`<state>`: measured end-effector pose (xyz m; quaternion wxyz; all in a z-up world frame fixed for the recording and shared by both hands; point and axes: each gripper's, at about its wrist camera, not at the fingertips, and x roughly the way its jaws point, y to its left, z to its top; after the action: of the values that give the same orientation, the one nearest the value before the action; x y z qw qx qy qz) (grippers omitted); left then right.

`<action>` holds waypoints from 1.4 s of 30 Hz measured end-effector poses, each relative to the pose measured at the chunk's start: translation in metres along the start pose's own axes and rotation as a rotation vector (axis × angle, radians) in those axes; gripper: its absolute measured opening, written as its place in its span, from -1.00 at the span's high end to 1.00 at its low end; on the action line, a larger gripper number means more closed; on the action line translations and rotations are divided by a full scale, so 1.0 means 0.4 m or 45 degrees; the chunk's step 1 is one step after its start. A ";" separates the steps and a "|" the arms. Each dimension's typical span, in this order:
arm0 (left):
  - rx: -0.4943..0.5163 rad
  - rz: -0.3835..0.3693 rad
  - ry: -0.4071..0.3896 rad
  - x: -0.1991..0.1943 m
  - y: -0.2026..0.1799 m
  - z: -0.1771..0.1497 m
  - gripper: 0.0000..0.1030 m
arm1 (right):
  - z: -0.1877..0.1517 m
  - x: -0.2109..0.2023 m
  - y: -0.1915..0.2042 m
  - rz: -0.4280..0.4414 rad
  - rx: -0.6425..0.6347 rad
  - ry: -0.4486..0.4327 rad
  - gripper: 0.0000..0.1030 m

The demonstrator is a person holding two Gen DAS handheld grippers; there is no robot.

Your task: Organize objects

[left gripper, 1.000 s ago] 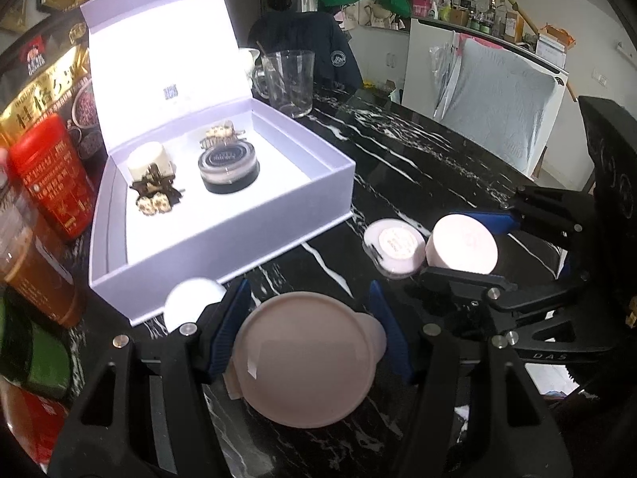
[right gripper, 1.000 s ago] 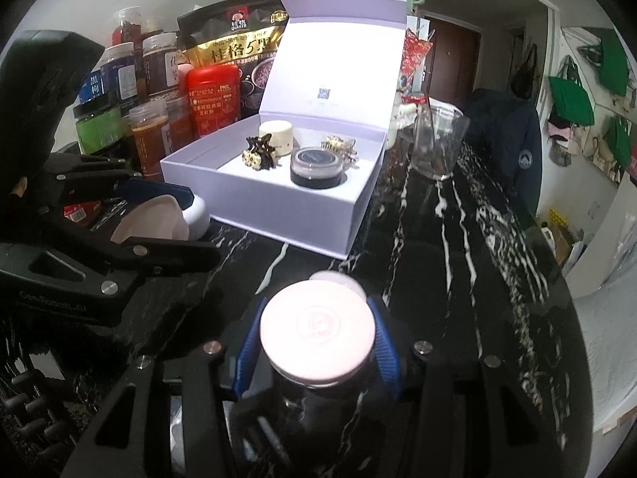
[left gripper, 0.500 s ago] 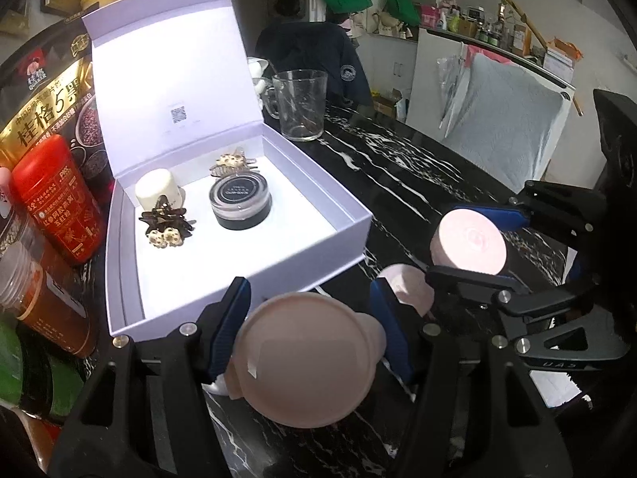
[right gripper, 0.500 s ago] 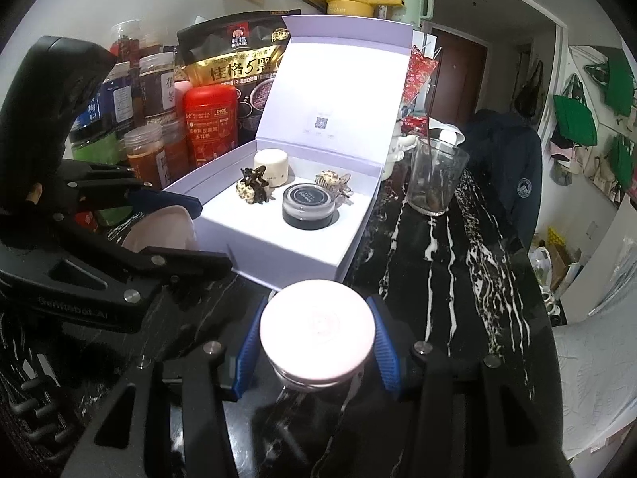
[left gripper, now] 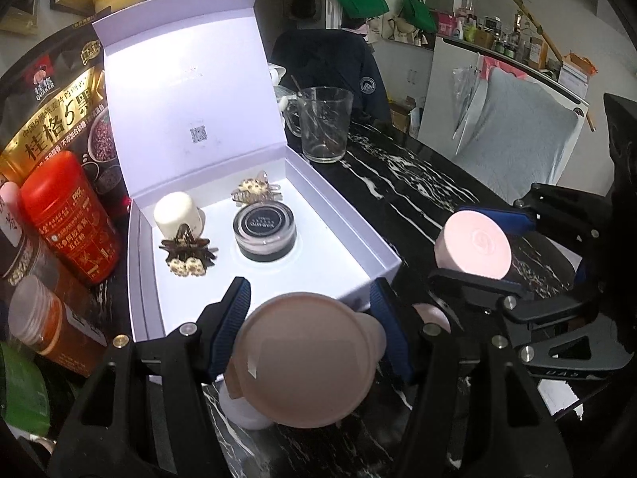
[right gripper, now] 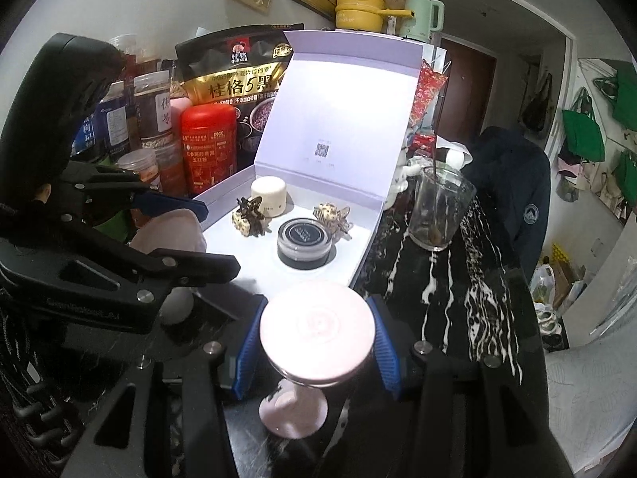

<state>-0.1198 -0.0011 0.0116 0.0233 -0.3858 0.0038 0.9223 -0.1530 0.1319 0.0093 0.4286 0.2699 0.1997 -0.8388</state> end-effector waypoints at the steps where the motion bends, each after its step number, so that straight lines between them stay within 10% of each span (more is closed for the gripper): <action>1: 0.000 0.002 -0.002 0.003 0.004 0.008 -0.18 | 0.005 0.002 -0.004 0.002 0.001 -0.003 0.00; 42: -0.139 0.103 -0.001 0.166 0.234 0.161 -0.18 | 0.209 0.259 -0.039 0.129 -0.078 0.003 0.00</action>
<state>-0.2165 -0.0904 0.0086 -0.0352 -0.3856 -0.0309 0.9215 -0.2400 0.0298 0.0109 0.4782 0.2674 0.2117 -0.8093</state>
